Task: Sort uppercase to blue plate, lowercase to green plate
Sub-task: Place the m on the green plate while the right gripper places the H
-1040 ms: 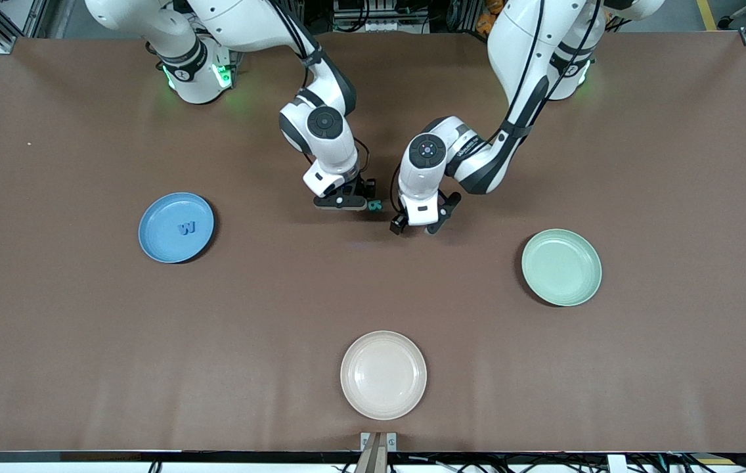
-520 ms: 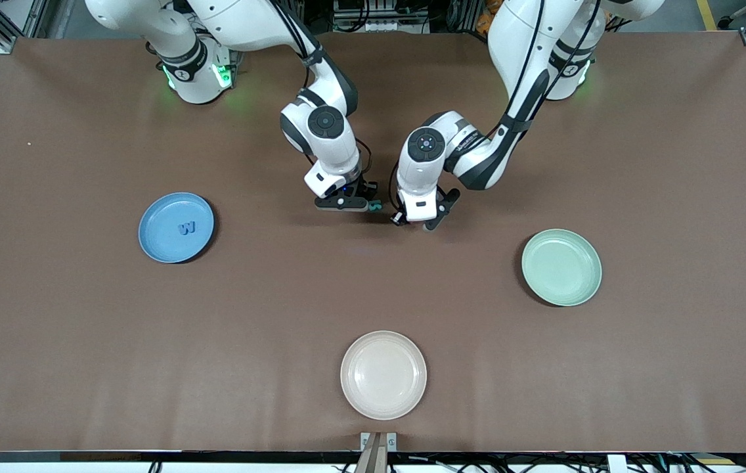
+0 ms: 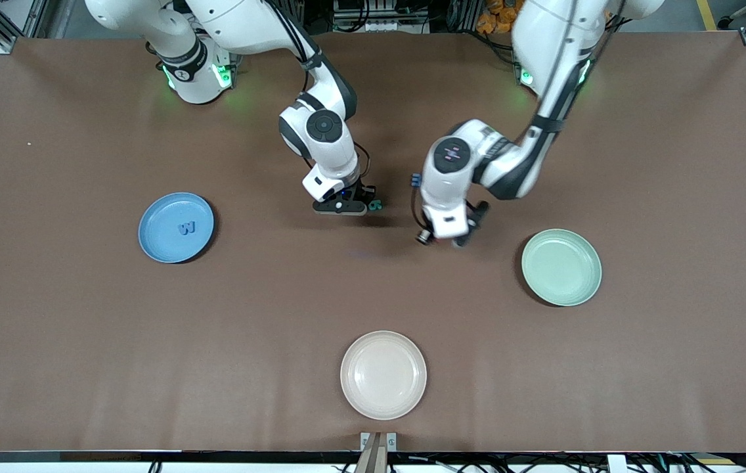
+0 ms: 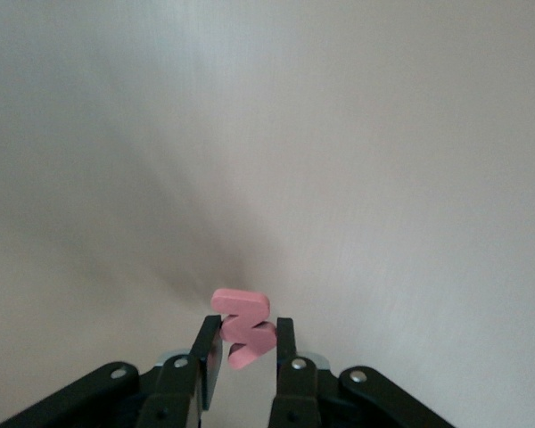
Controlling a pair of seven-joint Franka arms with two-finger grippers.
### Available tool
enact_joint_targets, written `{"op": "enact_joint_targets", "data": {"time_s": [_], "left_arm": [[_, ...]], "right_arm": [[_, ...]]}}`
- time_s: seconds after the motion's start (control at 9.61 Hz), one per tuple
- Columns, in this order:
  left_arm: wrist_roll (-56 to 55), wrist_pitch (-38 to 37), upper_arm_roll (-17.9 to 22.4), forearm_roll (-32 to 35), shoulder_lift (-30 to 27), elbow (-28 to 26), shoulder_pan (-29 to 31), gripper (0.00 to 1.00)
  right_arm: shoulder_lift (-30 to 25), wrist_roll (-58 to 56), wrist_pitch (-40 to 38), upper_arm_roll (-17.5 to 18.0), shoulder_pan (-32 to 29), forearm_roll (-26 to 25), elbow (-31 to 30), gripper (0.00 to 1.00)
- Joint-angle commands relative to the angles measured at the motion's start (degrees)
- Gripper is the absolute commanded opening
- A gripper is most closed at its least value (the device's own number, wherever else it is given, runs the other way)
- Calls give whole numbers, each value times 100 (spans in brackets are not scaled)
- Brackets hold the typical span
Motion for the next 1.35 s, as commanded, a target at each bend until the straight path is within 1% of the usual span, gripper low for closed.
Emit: {"op": "enact_joint_targets", "data": {"time_s": [0.0, 0.1, 0.21, 0.42, 0.62, 0.73, 0.83, 0.94, 1.14, 1.25], "left_arm": [[79, -109, -56, 392, -210, -55, 732, 0], [271, -127, -65, 392, -272, -55, 1058, 0], [500, -205, -65, 392, -316, -55, 1348, 0], [992, -302, -74, 392, -378, -46, 1911, 0], [1519, -539, -91, 392, -378, -20, 2368, 0], [1739, -644, -91, 392, -361, -28, 2457, 0], [1950, -811, -91, 392, -308, -37, 2476, 78], [2083, -899, -91, 392, -282, -116, 2450, 100], [2084, -1023, -126, 401, -290, -134, 2415, 100], [2067, -1075, -274, 384, -316, -177, 2414, 100]], "right_arm": [[-185, -778, -476, -234, -156, -86, 95, 20], [-360, -1209, -748, -278, -340, -86, 86, 20], [-510, -1762, -1134, -409, -464, -86, 78, 20], [-887, -3080, -1750, -795, -745, -68, -36, 21], [-1327, -4135, -2234, -1138, -956, -68, -290, 21], [-1485, -4654, -2445, -1235, -1140, -68, -440, 21], [-1591, -5225, -2491, -1419, -1264, -77, -650, 21], [-1601, -5770, -2482, -1603, -1378, -77, -774, 21], [-1523, -6449, -2421, -1640, -1720, -77, -1020, 22], [-1496, -6678, -2386, -1640, -1809, -77, -1134, 23]]}}
